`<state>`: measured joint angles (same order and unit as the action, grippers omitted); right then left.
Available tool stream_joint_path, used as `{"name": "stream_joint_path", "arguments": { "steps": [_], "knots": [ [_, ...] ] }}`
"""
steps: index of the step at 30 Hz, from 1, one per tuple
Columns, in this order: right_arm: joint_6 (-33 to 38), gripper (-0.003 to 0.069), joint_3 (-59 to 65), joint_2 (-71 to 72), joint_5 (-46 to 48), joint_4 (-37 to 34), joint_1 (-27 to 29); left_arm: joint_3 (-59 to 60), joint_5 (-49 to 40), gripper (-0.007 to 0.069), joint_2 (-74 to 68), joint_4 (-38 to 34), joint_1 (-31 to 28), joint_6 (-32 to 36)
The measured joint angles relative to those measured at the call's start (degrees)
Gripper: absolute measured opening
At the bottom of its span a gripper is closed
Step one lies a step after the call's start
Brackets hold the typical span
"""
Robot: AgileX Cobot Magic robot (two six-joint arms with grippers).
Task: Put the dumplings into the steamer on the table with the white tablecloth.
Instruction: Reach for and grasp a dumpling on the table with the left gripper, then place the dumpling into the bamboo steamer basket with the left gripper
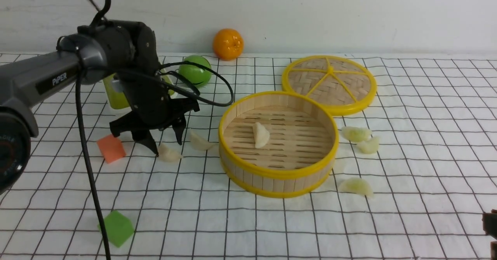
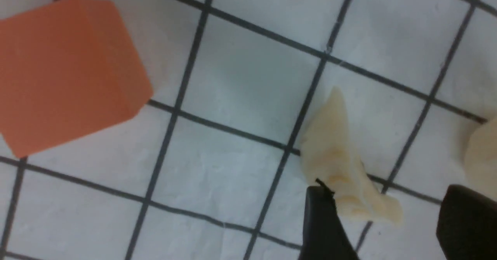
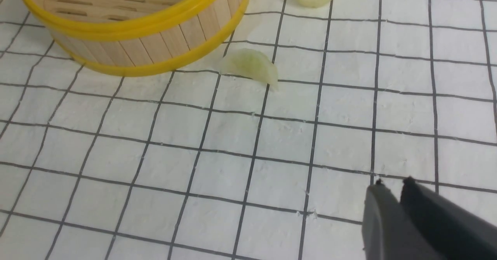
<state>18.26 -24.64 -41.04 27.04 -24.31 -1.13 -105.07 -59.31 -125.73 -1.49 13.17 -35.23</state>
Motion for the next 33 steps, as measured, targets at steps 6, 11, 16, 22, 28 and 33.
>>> {"name": "stream_joint_path", "arguments": {
  "steps": [6, 11, 16, 22, 28, 33],
  "knots": [
    [0.0, 0.0072, 0.0, 0.0, 0.0, -0.1, 0.0, 0.2, 0.4, 0.0348, -3.2, 1.9, 0.0, -1.2],
    [0.0, 0.0074, 0.0, 0.0, 0.0, -0.2, 0.0, 0.2, -0.3, 0.0190, -3.1, 3.1, 0.0, 1.5],
    [0.0, 0.0080, 0.0, 0.0, 0.1, -0.2, 0.0, 0.5, -0.9, 0.0193, 0.5, 2.8, 1.0, 7.8],
    [0.0, 0.0083, 0.0, 0.0, 0.1, -0.2, 0.0, -4.1, -0.1, 0.0193, 7.6, -0.8, 5.3, 13.0],
    [0.0, 0.0084, 0.0, 0.0, 0.0, -0.9, 0.0, -11.4, 3.6, 0.0193, 6.1, -4.2, 14.5, 14.4],
    [0.0, 0.0084, 0.0, 0.0, -0.1, -1.0, 0.0, -15.9, 5.7, 0.0193, -1.0, -3.3, 20.1, 14.5]
  ]
}}
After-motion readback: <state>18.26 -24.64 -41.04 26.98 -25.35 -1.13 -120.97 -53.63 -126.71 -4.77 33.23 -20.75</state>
